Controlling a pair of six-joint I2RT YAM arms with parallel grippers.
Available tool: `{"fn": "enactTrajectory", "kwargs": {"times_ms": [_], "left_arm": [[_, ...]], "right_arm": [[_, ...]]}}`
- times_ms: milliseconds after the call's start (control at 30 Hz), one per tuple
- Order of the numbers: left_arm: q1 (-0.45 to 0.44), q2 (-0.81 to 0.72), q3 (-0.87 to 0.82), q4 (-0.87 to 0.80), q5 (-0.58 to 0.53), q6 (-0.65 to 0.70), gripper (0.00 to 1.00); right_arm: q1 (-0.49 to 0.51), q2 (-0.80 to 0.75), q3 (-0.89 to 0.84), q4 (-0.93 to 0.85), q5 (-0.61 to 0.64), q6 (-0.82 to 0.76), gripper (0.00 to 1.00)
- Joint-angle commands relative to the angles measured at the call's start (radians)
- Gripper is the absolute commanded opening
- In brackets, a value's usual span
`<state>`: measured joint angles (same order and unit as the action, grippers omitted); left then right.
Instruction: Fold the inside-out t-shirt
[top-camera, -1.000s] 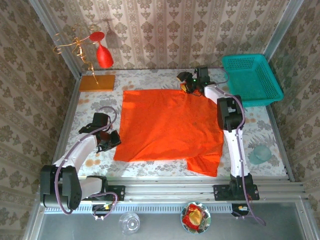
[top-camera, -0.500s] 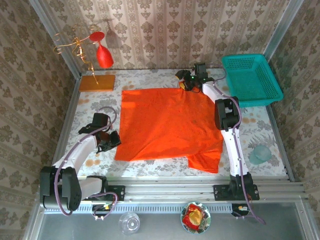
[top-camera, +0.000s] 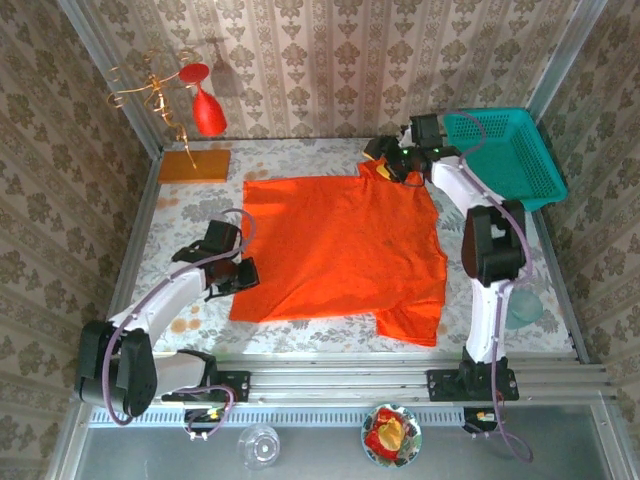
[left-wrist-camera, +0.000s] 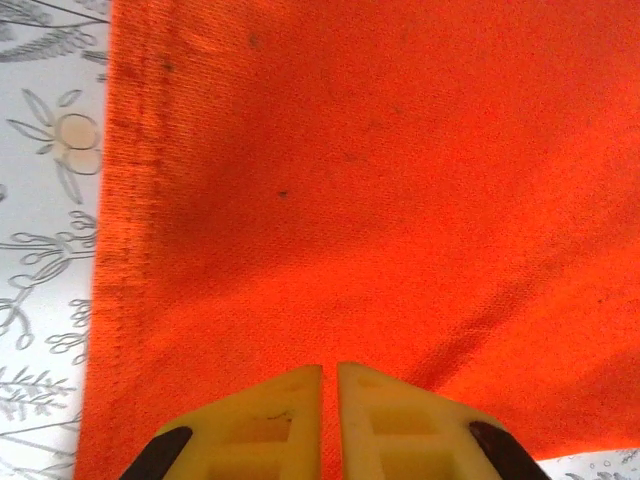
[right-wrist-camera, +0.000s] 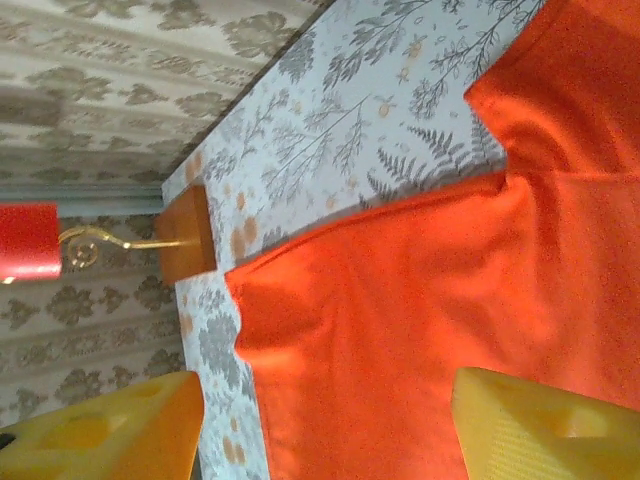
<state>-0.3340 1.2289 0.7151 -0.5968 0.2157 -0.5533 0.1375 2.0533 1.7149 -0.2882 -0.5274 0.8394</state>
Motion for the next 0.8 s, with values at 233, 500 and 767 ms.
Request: {"fn": "enactTrajectory", "kwargs": {"times_ms": [233, 500, 767], "left_arm": [[-0.024, 0.127, -0.003, 0.078, -0.049, -0.063, 0.12], [0.058, 0.269, 0.034, 0.132, -0.024, -0.016, 0.12], [0.127, 0.360, 0.090, 0.141, -0.007, 0.035, 0.12]], "right_arm": [[-0.012, -0.436, -0.542, -0.205, 0.148, -0.263, 0.68], [-0.012, -0.731, -0.873, -0.337, 0.272, -0.301, 0.67], [0.062, -0.969, -1.067, -0.380, 0.152, -0.223, 0.66]]}}
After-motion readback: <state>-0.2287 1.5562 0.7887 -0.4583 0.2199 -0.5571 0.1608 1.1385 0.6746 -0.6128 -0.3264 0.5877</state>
